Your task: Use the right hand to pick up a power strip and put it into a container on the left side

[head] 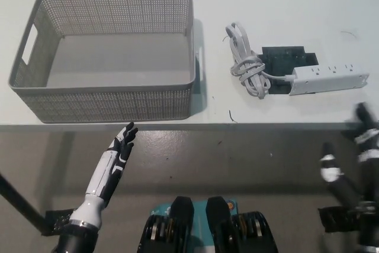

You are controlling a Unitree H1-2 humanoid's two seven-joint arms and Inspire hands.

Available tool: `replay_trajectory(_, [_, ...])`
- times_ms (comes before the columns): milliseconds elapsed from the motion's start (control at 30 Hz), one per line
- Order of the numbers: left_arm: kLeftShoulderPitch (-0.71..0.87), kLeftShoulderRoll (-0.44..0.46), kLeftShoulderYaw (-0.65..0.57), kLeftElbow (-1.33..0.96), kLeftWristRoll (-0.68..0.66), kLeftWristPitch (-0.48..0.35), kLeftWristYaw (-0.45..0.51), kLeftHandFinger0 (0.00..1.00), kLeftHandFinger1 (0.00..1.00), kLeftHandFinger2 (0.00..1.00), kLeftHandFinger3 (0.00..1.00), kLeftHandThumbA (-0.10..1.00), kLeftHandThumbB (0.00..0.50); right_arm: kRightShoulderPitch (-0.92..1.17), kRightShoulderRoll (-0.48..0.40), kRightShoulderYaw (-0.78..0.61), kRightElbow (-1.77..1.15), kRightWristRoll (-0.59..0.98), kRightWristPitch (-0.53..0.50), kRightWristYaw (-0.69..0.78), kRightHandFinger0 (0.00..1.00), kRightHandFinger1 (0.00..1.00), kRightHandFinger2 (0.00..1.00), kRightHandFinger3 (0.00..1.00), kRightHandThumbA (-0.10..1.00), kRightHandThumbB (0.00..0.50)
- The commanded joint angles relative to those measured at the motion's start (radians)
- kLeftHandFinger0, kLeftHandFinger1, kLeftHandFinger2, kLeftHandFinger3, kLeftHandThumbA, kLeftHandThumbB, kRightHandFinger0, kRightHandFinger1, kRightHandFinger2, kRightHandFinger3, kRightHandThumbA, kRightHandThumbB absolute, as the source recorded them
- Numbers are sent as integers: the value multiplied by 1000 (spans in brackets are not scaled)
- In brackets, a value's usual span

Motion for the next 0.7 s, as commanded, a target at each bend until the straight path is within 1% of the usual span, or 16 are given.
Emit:
replay_trajectory(0, [-39,18,-6,-19,2,-94,22,1000,1000,1000,1000,999,140,-121,-316,-256,-470,-13,320,79,1000,1000,1000,1000,793,332])
replay_trajectory(33, [-40,17,-5,-18,3,-94,21,1000,1000,1000,1000,999,144,-147,-374,-281,-494,31,374,89,1000,1000,1000,1000,804,365])
replay_trajectory(67, [-41,17,-5,-17,5,-94,20,1000,1000,1000,1000,999,145,-172,-431,-304,-521,74,435,100,1000,1000,1000,1000,807,377])
replay_trajectory(100, [-40,17,-6,-17,8,-94,22,1000,1000,1000,1000,1000,143,-228,-523,-334,-543,105,519,124,1000,1000,1000,1000,809,391])
replay_trajectory(133, [-39,16,-6,-16,5,-94,19,1000,1000,1000,1000,1000,145,-322,-682,-355,-536,85,613,199,1000,1000,1000,1000,948,403])
replay_trajectory(167, [-38,15,-6,-16,3,-94,16,1000,1000,1000,1000,1000,145,-389,-787,-356,-515,74,655,245,1000,1000,1000,1000,954,404])
replay_trajectory(200, [-39,20,-4,-15,-2,-94,14,1000,1000,1000,1000,1000,142,-450,-825,-330,-488,77,682,267,1000,1000,1000,1000,955,419])
replay_trajectory(233, [-39,22,-3,-13,-8,-94,9,1000,1000,1000,1000,1000,148,-578,-922,-261,-423,74,741,339,1000,1000,1000,1000,1000,440])
replay_trajectory(267, [-38,21,-2,-12,-8,-94,9,1000,1000,1000,1000,1000,150,-634,-963,-226,-392,69,761,372,1000,1000,1000,1000,1000,390])
replay_trajectory(300, [-38,20,-2,-12,-8,-94,9,1000,1000,1000,1000,1000,151,-675,-982,-199,-369,76,769,389,1000,1000,1000,1000,1000,412])
replay_trajectory(333, [-38,20,-3,-11,-5,-94,12,1000,1000,1000,1000,1000,152,-769,-1005,-140,-308,98,764,439,1000,1000,1000,1000,1000,395])
replay_trajectory(367, [-37,20,-4,-12,-3,-94,14,1000,1000,1000,1000,1000,153,-874,-1021,-63,-239,74,769,517,1000,1000,1000,1000,1000,410])
replay_trajectory(400, [-37,19,-4,-12,-4,-94,14,1000,1000,1000,1000,1000,156,-958,-1004,-14,-182,88,798,569,1000,1000,1000,1000,922,411])
replay_trajectory(500, [-36,18,-5,-9,2,-94,16,1000,1000,1000,1000,1000,163,-1101,-955,82,-66,64,809,654,1000,1000,1000,1000,868,425])
replay_trajectory(600, [-32,14,-5,-8,3,-94,13,1000,1000,1000,1000,1000,150,-1247,-897,225,39,-160,770,772,1000,1000,1000,1000,1000,448])
replay_trajectory(667, [-31,15,-7,-9,7,-94,14,1000,1000,1000,1000,1000,145,-1342,-846,313,136,-273,721,851,1000,1000,1000,1000,1000,435])
